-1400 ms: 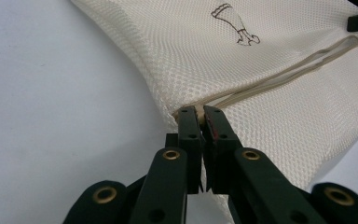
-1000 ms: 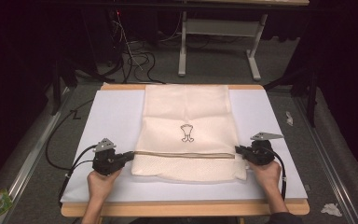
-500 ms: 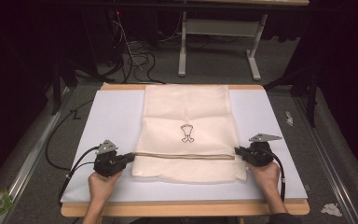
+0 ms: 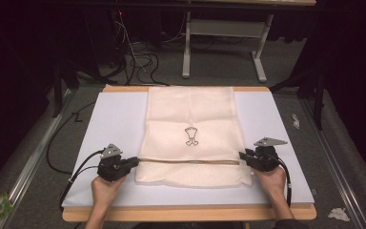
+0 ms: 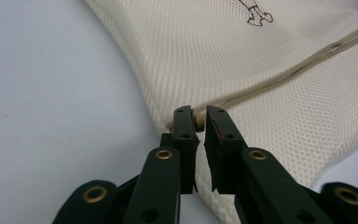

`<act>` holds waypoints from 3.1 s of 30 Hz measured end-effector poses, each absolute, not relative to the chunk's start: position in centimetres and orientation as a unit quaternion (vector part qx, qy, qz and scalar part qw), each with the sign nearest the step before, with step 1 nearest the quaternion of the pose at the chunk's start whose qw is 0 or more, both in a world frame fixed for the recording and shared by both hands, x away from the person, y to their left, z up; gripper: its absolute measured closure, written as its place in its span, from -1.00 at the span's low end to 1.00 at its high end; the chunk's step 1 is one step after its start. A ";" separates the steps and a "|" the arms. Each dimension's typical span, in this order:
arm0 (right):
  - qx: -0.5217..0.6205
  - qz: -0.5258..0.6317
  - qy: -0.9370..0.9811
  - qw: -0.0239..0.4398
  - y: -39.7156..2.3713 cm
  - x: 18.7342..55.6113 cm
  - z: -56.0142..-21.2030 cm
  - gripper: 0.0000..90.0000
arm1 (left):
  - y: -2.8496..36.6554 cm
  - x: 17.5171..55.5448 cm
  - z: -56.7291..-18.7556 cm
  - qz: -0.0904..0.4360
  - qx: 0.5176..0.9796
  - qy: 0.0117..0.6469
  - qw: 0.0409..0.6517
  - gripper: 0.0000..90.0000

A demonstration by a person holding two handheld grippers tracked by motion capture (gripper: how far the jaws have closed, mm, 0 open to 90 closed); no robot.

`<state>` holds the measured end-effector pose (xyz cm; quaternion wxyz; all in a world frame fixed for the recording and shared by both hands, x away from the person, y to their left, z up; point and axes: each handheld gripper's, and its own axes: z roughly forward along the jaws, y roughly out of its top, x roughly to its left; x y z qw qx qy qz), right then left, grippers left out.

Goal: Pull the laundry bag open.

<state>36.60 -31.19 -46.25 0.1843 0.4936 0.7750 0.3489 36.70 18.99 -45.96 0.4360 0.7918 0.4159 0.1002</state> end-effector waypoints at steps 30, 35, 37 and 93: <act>0.504 0.446 0.702 0.233 -35.2 33.7 -42.4 0.34 | 21.6 35.9 -43.0 0.176 0.754 0.415 0.479 0.33; 0.509 0.454 0.690 0.243 -36.3 33.2 -42.2 0.33 | 22.1 35.8 -42.8 0.183 0.750 0.417 0.479 0.32; 0.511 0.457 0.686 0.245 -36.7 33.0 -42.2 0.33 | 22.4 35.8 -42.8 0.185 0.748 0.421 0.479 0.32; 0.571 0.409 0.664 0.258 -39.2 35.2 -46.5 0.32 | 22.7 40.3 -46.8 0.216 0.714 0.502 0.438 0.13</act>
